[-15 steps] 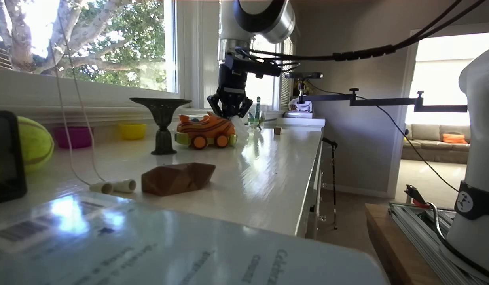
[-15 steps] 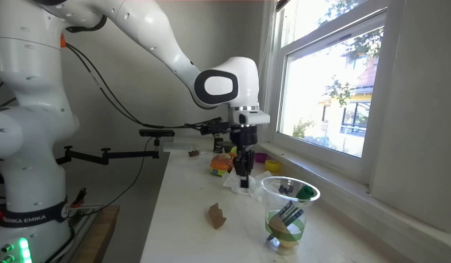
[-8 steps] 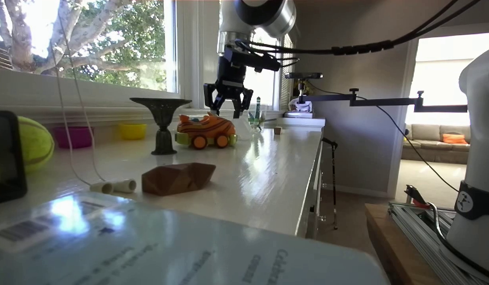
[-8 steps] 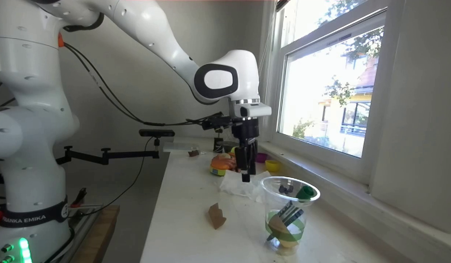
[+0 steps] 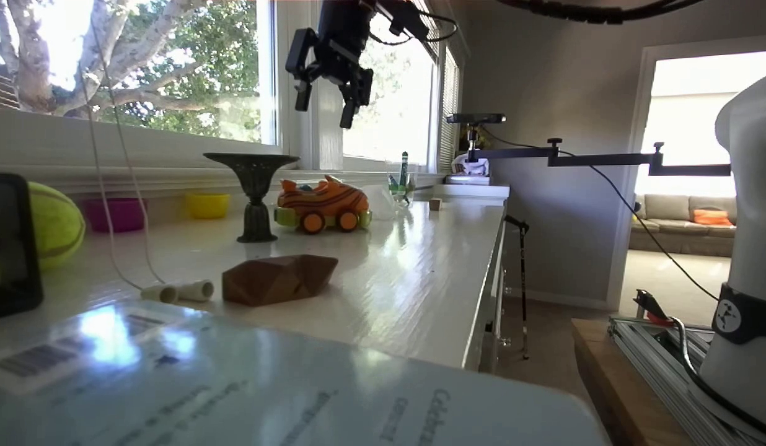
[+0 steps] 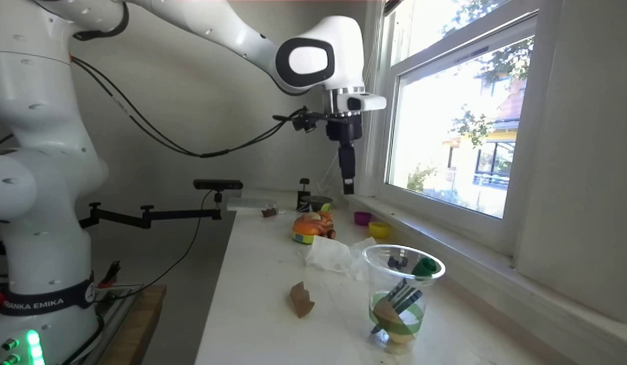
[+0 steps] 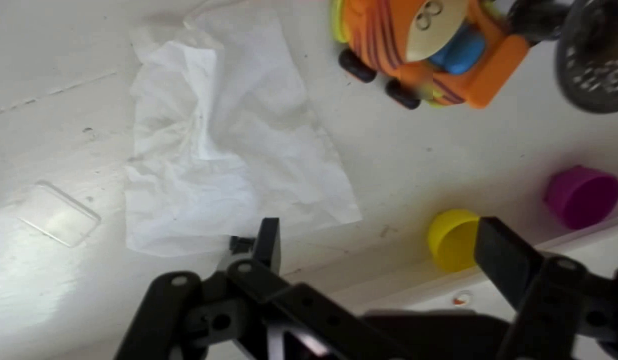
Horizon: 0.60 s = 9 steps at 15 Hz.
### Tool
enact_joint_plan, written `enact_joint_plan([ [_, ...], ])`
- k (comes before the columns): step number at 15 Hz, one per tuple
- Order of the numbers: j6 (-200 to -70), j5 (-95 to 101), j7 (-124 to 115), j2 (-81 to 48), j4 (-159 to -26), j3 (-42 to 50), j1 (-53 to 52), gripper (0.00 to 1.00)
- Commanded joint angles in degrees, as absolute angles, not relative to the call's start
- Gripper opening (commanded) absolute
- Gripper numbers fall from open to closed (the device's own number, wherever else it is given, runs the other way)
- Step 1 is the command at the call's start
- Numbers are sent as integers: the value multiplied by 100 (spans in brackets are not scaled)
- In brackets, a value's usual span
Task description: Use the tissue to wipe the window
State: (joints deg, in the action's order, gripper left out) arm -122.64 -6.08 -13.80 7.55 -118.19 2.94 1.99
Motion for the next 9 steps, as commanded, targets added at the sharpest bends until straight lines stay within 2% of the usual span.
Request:
enact_joint_plan([
  [1, -10916, -1288, -500, 616, -10950, 335, 107, 100],
  [4, -9873, -1382, -162, 411, -10473, 341, 131, 100],
  [5, -10382, -1166, -475, 677, -10882, 270, 156, 100],
  [9, -10066, -1177, -312, 513, -10671, 277, 157, 100],
])
